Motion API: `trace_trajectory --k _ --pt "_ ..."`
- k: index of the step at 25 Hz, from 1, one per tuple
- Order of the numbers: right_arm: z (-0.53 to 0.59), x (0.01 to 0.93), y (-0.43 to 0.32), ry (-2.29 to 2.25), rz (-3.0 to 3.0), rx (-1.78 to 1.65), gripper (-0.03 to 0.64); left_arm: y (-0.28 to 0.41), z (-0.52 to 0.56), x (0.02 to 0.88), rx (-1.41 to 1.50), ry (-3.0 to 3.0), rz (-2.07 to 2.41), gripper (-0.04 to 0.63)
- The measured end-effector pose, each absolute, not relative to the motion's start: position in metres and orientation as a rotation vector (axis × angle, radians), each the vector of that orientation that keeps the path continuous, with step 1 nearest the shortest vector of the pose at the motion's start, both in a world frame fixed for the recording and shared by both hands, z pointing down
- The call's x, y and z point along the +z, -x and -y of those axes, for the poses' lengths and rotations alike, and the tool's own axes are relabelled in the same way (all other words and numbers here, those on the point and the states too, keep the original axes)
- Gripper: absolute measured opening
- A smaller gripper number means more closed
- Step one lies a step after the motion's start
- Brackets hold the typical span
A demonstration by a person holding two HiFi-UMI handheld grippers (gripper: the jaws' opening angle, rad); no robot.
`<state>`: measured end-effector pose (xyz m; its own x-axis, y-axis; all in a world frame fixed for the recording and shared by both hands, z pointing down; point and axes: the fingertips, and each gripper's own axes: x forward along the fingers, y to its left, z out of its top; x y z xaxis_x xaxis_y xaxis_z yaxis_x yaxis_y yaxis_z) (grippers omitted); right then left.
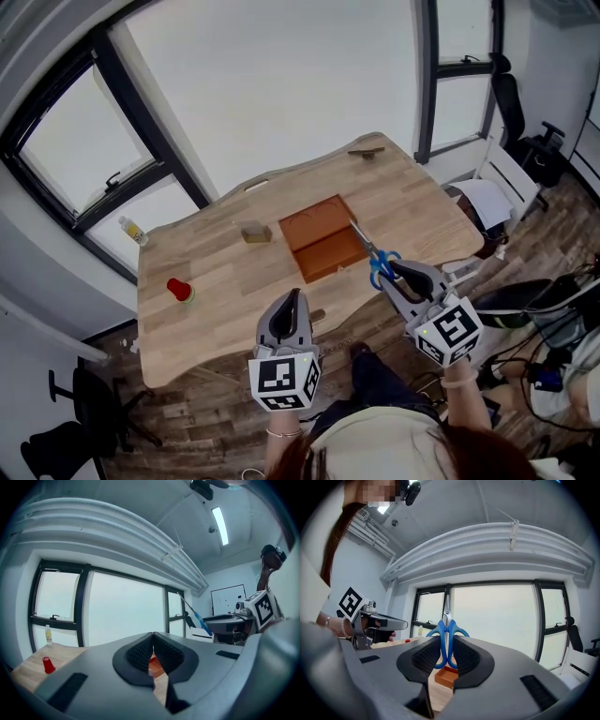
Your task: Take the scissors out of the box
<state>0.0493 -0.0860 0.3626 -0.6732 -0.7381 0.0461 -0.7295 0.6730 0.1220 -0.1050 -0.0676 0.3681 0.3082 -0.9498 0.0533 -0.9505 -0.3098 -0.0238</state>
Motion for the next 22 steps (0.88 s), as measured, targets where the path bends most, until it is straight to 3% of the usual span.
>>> trace_trajectory --k 22 --pt "0.112 0.364 -0.044 -1.185 2.781 -0.154 0.110 0.106 0.096 0.373 0.113 -2.533 1.829 0.020"
